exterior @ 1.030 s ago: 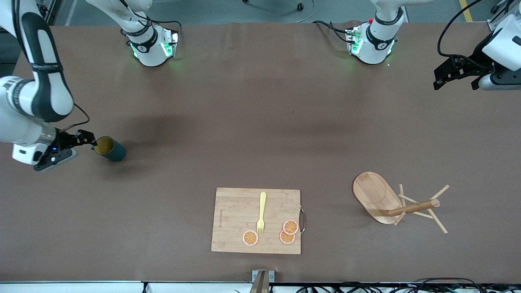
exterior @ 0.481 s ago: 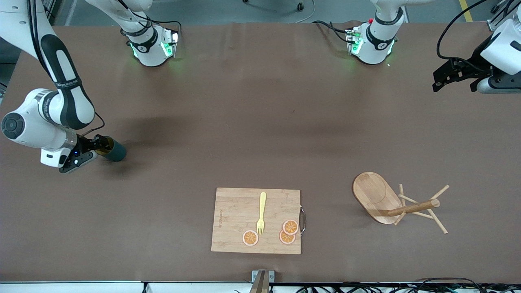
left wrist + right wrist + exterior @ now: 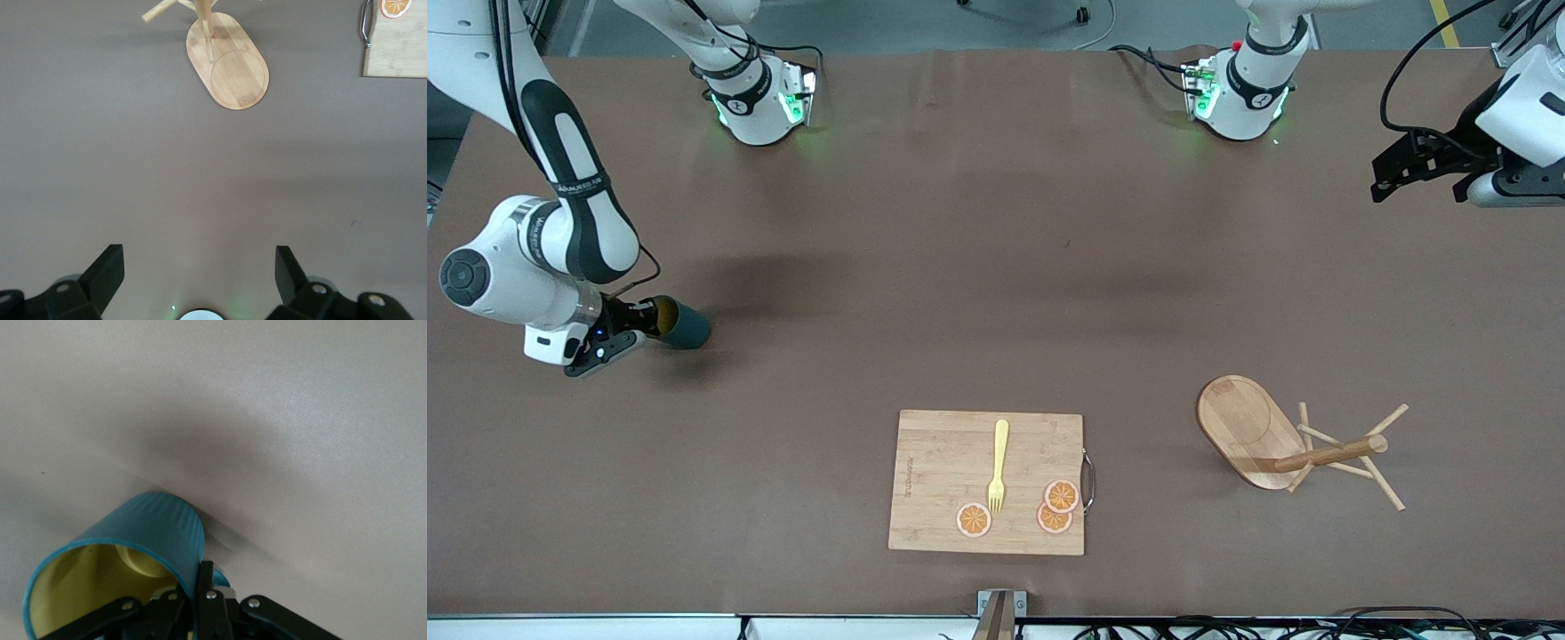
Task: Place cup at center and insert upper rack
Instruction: 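Reach the right gripper to the teal mug and grasp its rim, then carry the teal mug with the right gripper to the table center, then release the mug and withdraw the right gripper while the left gripper approaches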
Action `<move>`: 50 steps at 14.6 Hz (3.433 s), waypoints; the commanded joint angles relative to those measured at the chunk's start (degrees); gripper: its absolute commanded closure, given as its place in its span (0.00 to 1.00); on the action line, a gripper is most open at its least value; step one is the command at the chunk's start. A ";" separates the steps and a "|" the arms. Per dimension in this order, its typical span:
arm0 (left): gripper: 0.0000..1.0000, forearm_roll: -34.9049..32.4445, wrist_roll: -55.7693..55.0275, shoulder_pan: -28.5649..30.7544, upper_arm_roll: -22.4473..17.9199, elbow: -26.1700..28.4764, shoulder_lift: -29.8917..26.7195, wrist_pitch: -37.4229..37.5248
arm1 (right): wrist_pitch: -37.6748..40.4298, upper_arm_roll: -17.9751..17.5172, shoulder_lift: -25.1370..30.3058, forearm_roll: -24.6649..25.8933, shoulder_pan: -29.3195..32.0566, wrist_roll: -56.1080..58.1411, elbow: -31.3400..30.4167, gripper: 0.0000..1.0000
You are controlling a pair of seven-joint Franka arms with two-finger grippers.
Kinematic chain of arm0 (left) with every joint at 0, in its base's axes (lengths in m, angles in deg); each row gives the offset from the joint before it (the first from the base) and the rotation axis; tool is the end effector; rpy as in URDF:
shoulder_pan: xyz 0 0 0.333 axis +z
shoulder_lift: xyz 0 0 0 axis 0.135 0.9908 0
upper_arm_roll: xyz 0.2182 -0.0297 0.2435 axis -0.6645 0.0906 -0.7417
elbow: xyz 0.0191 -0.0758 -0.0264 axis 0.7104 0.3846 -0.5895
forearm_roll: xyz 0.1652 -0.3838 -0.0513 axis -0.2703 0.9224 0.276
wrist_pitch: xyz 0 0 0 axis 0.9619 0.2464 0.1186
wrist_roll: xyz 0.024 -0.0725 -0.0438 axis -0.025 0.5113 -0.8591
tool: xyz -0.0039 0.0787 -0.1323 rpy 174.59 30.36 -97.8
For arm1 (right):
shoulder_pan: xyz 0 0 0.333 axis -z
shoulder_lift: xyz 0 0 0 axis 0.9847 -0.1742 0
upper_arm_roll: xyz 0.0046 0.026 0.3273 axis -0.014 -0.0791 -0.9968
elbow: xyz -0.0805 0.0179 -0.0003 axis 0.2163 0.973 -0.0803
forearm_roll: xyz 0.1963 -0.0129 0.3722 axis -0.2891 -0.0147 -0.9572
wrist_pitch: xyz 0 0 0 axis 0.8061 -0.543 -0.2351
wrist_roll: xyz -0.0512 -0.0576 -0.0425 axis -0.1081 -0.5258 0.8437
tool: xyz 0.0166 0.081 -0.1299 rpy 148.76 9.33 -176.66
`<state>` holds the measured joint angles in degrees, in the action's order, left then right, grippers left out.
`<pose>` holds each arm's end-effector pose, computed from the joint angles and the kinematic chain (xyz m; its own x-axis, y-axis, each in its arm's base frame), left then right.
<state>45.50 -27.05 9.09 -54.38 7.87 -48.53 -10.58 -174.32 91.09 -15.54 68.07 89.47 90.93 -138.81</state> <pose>0.5363 -0.0595 0.6078 0.9994 -0.0219 -0.0265 -0.0220 -0.9997 -0.0057 0.5582 -0.1291 0.1709 0.8617 0.4983 -0.0964 0.4897 -0.8662 -0.0994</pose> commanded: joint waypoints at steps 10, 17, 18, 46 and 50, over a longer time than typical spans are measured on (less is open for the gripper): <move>0.00 -0.05 0.56 0.25 0.08 -1.35 0.61 -0.22 | 21.00 -0.41 12.59 -5.55 -30.20 -60.06 11.04 1.00; 0.00 -0.05 0.64 0.16 0.08 -1.17 0.61 -0.31 | 20.12 -0.33 -3.91 -6.18 -50.09 -97.71 32.46 1.00; 0.00 -0.05 0.64 0.16 0.08 -1.26 0.61 -0.31 | 20.12 -0.24 -6.72 -5.83 -51.94 -100.53 35.10 1.00; 0.00 -0.04 -34.49 -5.19 18.78 -0.65 13.35 -12.25 | 17.90 0.20 -13.27 -4.06 -56.62 -103.03 37.77 0.00; 0.00 -6.11 -48.11 -11.77 20.03 -0.73 17.12 -14.10 | 28.70 0.20 -6.41 -4.15 -49.69 -90.66 37.68 0.00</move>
<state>42.12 -69.90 0.10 -34.57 8.05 -33.06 -24.06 -149.67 92.15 -26.30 63.83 35.40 -6.48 -99.13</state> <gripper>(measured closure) 0.000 0.000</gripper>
